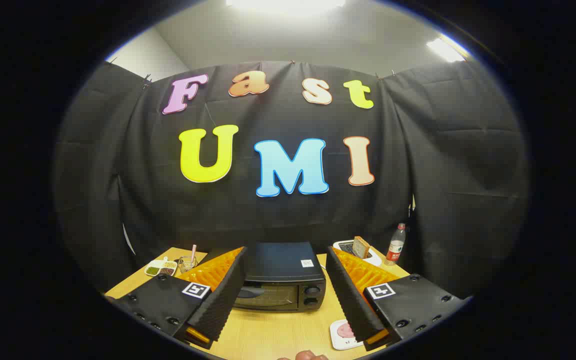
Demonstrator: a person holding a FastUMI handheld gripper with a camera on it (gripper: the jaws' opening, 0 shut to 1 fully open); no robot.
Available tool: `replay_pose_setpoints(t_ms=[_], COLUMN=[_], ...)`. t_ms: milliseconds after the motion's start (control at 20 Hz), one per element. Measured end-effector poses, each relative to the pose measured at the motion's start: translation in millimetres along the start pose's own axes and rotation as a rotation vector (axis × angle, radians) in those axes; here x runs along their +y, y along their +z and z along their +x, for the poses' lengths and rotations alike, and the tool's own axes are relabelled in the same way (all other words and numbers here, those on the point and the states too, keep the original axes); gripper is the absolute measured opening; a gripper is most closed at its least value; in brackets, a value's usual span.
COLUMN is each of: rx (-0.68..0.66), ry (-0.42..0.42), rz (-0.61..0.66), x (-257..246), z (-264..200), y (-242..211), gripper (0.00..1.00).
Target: Open the toaster oven, put the food inside, and close the toaster oven door.
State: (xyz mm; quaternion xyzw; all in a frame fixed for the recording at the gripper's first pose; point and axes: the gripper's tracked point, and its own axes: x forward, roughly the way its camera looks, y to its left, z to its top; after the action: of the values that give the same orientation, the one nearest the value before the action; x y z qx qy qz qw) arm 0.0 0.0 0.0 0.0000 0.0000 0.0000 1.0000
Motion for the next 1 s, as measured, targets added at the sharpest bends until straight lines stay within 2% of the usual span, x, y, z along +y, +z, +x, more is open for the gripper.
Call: replay_pose_setpoints(t_ms=[450,1000], rx=[0.028,0.040], ry=[-0.025,-0.024], rz=[-0.014,-0.015], x=[-20,-1], z=[-10,6], y=[-11,-5], gripper=[0.98,0.98])
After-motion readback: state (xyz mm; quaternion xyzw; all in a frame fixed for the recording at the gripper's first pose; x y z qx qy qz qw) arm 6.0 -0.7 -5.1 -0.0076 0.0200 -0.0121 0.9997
